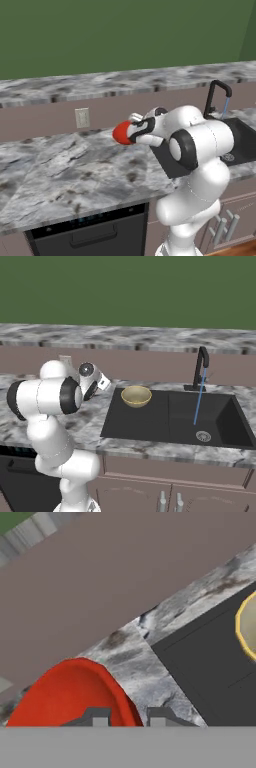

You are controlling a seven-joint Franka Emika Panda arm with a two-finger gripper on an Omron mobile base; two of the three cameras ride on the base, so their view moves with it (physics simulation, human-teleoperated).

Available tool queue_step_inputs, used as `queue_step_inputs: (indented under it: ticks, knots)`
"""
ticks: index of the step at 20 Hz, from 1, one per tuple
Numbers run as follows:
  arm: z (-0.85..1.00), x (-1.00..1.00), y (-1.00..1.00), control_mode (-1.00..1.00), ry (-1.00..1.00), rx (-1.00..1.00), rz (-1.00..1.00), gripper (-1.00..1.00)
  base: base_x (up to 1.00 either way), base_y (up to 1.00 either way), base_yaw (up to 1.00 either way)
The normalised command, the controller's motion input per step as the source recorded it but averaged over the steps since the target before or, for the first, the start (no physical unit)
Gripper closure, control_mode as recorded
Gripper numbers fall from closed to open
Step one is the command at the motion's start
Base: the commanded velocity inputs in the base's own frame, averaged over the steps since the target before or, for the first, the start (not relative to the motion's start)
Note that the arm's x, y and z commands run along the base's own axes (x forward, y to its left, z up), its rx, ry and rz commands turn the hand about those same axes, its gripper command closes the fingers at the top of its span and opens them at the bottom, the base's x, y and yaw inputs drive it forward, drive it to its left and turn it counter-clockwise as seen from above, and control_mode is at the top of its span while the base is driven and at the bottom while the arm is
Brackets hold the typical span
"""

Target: Rinse each bowl for a few seconds and place them down in the sink or on the counter.

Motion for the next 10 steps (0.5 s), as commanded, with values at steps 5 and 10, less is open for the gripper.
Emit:
queue_step_inputs:
  ticks: [5, 10]
  knots:
    - [0.64, 0.00, -0.29, -1.00, 0.10, 0.03, -0.24, 1.00, 0.00, 0.00, 0.00]
    - [0.70, 0.00, -0.15, -1.00, 0.10, 0.04, -0.27, 1.00, 0.00, 0.00, 0.00]
